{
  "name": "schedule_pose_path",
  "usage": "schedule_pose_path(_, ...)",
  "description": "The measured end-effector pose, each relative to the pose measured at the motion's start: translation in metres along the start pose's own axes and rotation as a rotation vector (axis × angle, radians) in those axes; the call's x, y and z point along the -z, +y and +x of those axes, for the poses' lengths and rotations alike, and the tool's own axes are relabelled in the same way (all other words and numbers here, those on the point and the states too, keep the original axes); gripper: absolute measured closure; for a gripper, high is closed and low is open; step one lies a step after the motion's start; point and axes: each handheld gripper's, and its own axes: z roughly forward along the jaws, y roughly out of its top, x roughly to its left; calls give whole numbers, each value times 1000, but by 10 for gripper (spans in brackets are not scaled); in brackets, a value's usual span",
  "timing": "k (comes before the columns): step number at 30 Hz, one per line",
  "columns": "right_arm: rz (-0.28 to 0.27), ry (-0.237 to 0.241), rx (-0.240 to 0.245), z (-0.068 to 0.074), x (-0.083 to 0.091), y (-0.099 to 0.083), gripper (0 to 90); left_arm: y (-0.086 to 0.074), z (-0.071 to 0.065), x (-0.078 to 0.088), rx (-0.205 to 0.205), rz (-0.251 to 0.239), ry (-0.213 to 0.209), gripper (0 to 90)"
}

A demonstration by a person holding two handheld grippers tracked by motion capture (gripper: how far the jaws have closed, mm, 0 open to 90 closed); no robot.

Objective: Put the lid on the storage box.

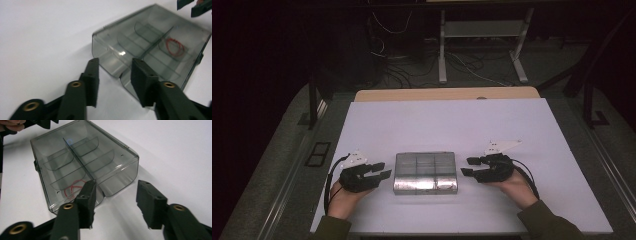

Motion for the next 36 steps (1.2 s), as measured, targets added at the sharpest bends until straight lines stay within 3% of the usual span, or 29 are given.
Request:
schedule_pose_path(11,-28,-35,-7,0,9,-4,375,11,-9,-2,-22,-85,-64,400)
schedule_pose_path(36,-82,-120,-19,-5,50,-35,236,12,-30,-20,-80,-123,-122,94)
